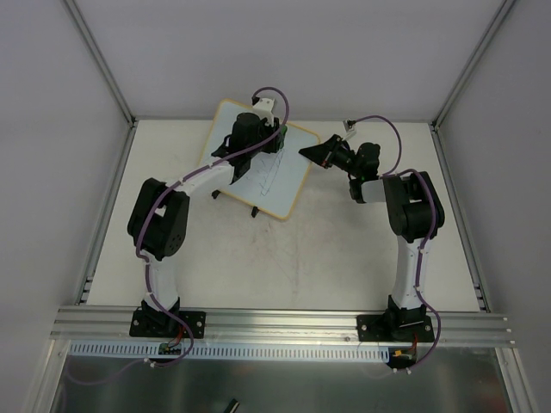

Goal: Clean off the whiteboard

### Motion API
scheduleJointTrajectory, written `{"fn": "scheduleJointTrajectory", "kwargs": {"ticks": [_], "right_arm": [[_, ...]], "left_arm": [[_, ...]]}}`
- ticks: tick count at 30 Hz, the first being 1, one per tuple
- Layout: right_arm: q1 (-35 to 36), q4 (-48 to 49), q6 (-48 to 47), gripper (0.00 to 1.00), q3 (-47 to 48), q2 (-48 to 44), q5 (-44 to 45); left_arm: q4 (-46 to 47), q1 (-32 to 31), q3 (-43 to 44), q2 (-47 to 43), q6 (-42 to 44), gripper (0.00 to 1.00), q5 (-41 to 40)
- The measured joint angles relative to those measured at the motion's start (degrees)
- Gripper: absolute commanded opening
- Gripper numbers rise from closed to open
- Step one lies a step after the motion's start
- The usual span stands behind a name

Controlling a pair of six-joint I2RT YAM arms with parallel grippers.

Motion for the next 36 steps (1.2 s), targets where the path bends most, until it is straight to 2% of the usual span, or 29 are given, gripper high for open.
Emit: {"fn": "scheduleJointTrajectory", "kwargs": {"ticks": [12, 21, 36], "right_arm": [[0.0, -0.02, 0.0, 0.0, 0.0, 0.0, 0.02], [0.0, -0.04, 0.09, 0.0, 0.0, 0.07, 0.11], [0.0, 0.07, 0.17, 0.0, 0.0, 0.09, 0.09]], "left_arm": [[0.07, -0.98, -0.17, 0.0, 0.81, 0.0, -1.75], [5.53, 1.33, -6.25, -1.79, -5.88, 0.0, -1.49], [8.98, 14.05, -21.03, -7.82, -18.21, 0.0, -0.68]]}}
